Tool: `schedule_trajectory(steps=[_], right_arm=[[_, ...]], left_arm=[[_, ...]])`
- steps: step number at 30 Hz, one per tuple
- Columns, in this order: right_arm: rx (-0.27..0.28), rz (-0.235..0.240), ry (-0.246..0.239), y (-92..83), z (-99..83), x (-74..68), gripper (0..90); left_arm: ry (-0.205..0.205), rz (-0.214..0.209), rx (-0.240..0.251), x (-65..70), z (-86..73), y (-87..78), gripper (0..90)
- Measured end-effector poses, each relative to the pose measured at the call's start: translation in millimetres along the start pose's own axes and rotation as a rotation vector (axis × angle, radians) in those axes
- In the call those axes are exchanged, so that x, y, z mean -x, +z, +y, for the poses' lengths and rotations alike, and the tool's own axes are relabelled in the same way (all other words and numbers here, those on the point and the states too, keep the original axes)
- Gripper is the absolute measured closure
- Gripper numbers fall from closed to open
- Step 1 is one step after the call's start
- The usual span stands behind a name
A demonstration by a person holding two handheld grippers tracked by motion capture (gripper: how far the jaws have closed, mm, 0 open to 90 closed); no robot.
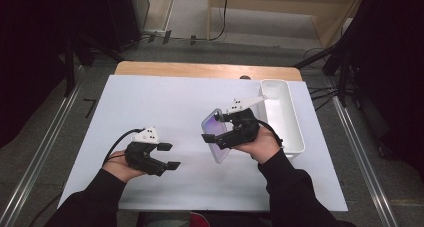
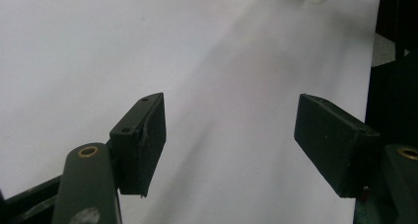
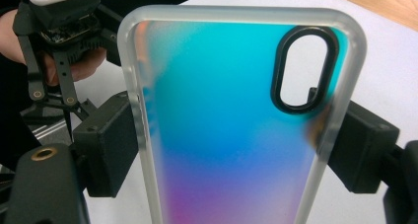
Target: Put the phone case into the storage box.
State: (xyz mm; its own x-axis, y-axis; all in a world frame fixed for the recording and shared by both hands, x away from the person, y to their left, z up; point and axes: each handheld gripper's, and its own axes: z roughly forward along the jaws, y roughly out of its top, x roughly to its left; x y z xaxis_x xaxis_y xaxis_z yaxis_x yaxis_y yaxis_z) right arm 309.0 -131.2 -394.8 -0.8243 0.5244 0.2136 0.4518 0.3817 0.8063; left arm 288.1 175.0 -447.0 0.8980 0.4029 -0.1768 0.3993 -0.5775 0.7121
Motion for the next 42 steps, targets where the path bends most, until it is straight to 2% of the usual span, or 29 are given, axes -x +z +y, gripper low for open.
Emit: schedule_trajectory(steps=[4, 6, 24, 29, 34, 35, 42], right_arm=[[0.0, -0.004, -0.003, -2.2, 0.5, 0.1, 15.6], [-0.001, -0.004, -0.001, -2.4, 0.6, -0.1, 15.6], [0.007, -0.043, 0.017, -12.5, 2.2, 3.3, 15.5], [0.005, -0.067, 0.038, -17.1, 3.2, 6.0, 15.6], [0.021, -0.088, 0.048, -23.0, 4.7, 6.7, 15.6], [0.023, -0.109, 0.051, -26.5, 5.7, 7.2, 15.6], [0.033, -0.171, 0.075, -41.4, 9.3, 9.2, 15.6]], left_arm=[[-0.004, 0.018, -0.003, 2.6, -4.9, 0.9, 27.7], [-0.004, 0.01, 0.002, 2.6, -6.2, 1.4, 27.7], [-0.033, 0.049, -0.001, 2.3, -18.9, -3.3, 27.8], [-0.049, 0.062, 0.006, 1.0, -21.8, -6.9, 27.8], [-0.058, 0.052, 0.023, 0.4, -21.4, -7.8, 27.8], [-0.056, 0.054, 0.022, 0.6, -21.3, -7.5, 27.7], [-0.056, 0.051, 0.012, 0.3, -21.3, -6.6, 27.8]])
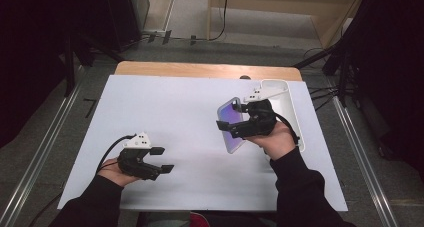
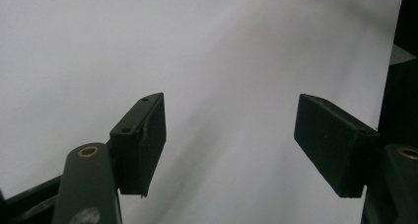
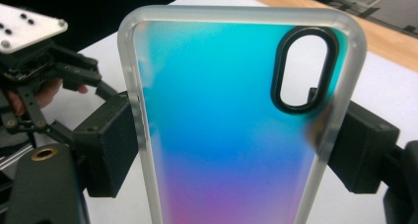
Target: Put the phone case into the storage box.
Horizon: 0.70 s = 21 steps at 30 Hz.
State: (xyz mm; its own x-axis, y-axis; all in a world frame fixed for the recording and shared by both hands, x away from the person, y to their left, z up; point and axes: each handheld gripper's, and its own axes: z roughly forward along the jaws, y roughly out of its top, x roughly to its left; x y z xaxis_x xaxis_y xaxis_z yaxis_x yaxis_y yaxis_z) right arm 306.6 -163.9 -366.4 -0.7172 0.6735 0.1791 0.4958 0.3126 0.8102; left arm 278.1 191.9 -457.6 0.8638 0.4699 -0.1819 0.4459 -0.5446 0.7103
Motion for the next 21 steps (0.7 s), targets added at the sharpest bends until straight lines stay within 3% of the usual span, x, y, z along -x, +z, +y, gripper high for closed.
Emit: schedule_trajectory(steps=[16, 21], right_arm=[[0.049, -0.075, 0.041, -33.6, 5.5, 15.4, 15.6], [0.051, -0.123, 0.059, -44.7, 5.8, 24.3, 15.6]], left_arm=[[0.002, -0.009, 0.0, -0.7, -0.1, 1.1, 27.7], [0.0, -0.002, 0.008, -1.0, -0.1, -1.1, 27.7]])
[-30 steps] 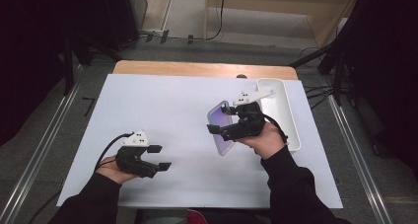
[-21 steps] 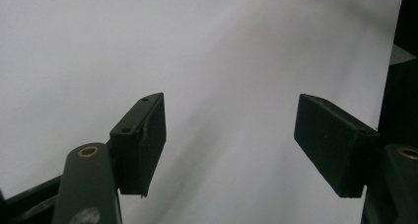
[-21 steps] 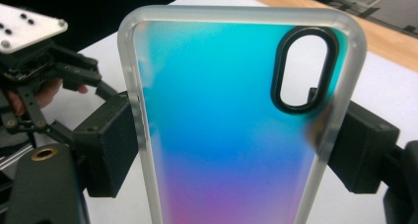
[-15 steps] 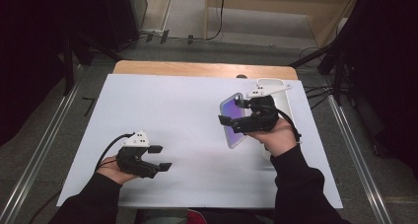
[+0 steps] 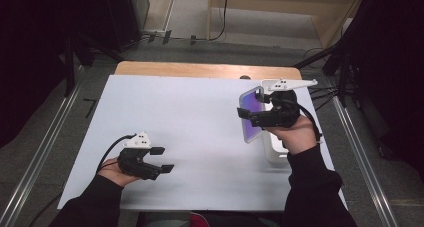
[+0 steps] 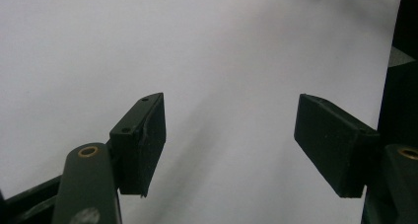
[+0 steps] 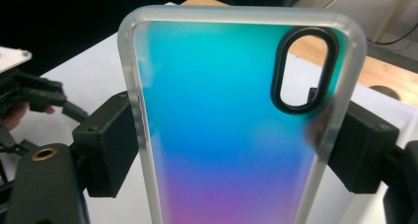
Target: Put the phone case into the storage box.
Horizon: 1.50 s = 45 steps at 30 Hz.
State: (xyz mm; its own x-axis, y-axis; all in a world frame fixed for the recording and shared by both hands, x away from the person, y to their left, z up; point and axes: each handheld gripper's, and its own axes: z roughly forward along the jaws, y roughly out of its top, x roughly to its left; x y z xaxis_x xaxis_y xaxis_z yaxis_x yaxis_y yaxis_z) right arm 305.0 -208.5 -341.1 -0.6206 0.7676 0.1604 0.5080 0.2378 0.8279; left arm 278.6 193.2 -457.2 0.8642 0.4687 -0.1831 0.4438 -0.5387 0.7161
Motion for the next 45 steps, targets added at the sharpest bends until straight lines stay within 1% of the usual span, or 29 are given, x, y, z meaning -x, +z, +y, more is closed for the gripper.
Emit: schedule_trajectory(steps=[1, 2, 5, 7, 8, 10, 12, 13, 14, 16, 17, 18, 21, 25, 27, 29, 35, 36, 41, 42, 45], right_arm=[[0.0, 0.0, 0.0, 0.0, 0.0, 0.0, 15.6], [0.007, -0.015, 0.01, -5.0, 0.3, 5.1, 15.6], [0.019, -0.031, 0.023, -12.7, 1.3, 11.9, 15.6], [0.023, -0.041, 0.025, -15.1, 1.7, 14.2, 15.6], [0.029, -0.056, 0.032, -19.6, 2.2, 18.7, 15.6], [0.035, -0.069, 0.041, -23.1, 2.6, 23.3, 15.6], [0.041, -0.08, 0.05, -25.8, 2.7, 27.9, 15.6], [0.041, -0.08, 0.05, -25.8, 2.7, 27.9, 15.6], [0.046, -0.09, 0.055, -27.8, 3.0, 32.2, 15.6], [0.048, -0.103, 0.062, -29.0, 3.3, 35.7, 15.6], [0.048, -0.103, 0.062, -29.0, 3.3, 35.7, 15.6], [0.046, -0.114, 0.061, -29.2, 3.4, 39.0, 15.6], [0.046, -0.125, 0.064, -28.1, 3.6, 43.1, 15.6], [0.053, -0.126, 0.076, -26.8, 4.6, 48.8, 15.6], [0.064, -0.122, 0.089, -26.8, 5.6, 51.7, 15.6], [0.068, -0.127, 0.098, -26.5, 6.7, 54.1, 15.6], [0.075, -0.147, 0.099, -23.6, 10.7, 60.9, 15.6], [0.076, -0.152, 0.1, -21.7, 12.4, 63.7, 15.6], [0.078, -0.15, 0.103, -17.4, 16.2, 68.3, 15.6], [0.079, -0.158, 0.104, -14.3, 18.5, 71.0, 15.6], [0.08, -0.161, 0.104, -12.3, 20.2, 73.5, 15.6]], left_arm=[[0.0, 0.0, 0.0, 0.0, 0.0, 0.0, 27.7], [-0.002, -0.001, 0.005, 0.2, -0.4, 0.0, 27.7], [-0.002, -0.006, 0.012, 0.7, -1.1, -1.1, 27.7], [-0.005, -0.001, 0.014, 0.8, -1.7, -1.8, 27.7], [-0.009, 0.003, 0.014, 0.9, -2.7, -2.1, 27.7], [-0.02, 0.009, 0.014, 1.1, -3.6, -2.2, 27.7], [-0.02, 0.014, 0.008, 0.9, -4.5, -3.1, 27.7], [-0.02, 0.014, 0.008, 0.9, -4.5, -3.1, 27.7], [-0.036, 0.019, 0.012, 1.0, -5.1, -3.8, 27.6], [-0.044, 0.022, 0.018, 1.3, -5.8, -4.6, 27.7], [-0.044, 0.022, 0.018, 1.3, -5.8, -4.6, 27.6], [-0.047, 0.026, 0.018, 1.1, -6.5, -5.5, 27.7], [-0.049, 0.034, 0.021, 1.6, -7.1, -6.0, 27.7], [-0.062, 0.037, 0.03, 2.6, -8.7, -7.8, 27.7], [-0.074, 0.043, 0.033, 2.7, -9.6, -8.5, 27.7], [-0.078, 0.05, 0.031, 3.2, -10.5, -9.2, 27.7], [-0.089, 0.057, 0.039, 5.3, -12.1, -10.5, 27.7], [-0.089, 0.063, 0.041, 6.1, -13.1, -10.9, 27.7], [-0.09, 0.07, 0.036, 7.4, -15.4, -12.6, 27.7], [-0.097, 0.075, 0.044, 8.3, -16.5, -13.6, 27.7], [-0.102, 0.074, 0.049, 8.7, -17.3, -14.9, 27.7]])
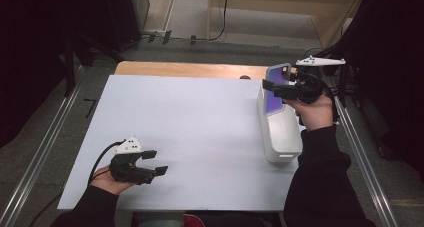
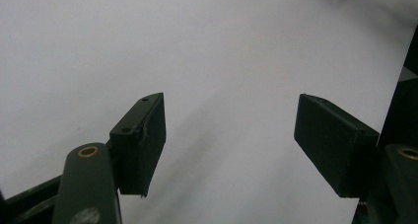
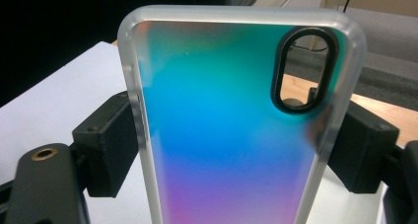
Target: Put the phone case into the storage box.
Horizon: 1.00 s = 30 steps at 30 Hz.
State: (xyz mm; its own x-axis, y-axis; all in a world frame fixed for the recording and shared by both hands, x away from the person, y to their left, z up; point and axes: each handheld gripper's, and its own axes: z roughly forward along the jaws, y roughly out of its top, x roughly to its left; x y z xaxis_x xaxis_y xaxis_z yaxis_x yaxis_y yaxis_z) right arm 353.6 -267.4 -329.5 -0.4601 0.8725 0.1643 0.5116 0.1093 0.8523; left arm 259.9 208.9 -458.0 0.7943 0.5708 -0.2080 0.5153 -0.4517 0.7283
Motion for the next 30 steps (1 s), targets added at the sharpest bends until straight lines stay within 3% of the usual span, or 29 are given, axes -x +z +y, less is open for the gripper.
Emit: schedule_trajectory(steps=[12, 18, 24, 30], right_arm=[[0.005, -0.04, 0.014, 15.5, 14.0, 14.9, 15.6], [-0.003, -0.095, 0.002, 27.9, 15.3, 20.5, 15.6], [0.008, -0.123, 0.023, 35.6, 16.8, 28.2, 15.6], [0.011, -0.186, 0.055, 45.7, 15.4, 43.1, 15.6]], left_arm=[[-0.014, 0.01, -0.002, 0.0, -2.3, -0.2, 27.7], [-0.024, 0.021, 0.001, -1.7, -3.6, -0.9, 27.7], [-0.027, 0.018, 0.003, -2.0, -3.5, -1.2, 27.7], [-0.028, 0.005, -0.001, -2.6, -2.7, 0.4, 27.8]])
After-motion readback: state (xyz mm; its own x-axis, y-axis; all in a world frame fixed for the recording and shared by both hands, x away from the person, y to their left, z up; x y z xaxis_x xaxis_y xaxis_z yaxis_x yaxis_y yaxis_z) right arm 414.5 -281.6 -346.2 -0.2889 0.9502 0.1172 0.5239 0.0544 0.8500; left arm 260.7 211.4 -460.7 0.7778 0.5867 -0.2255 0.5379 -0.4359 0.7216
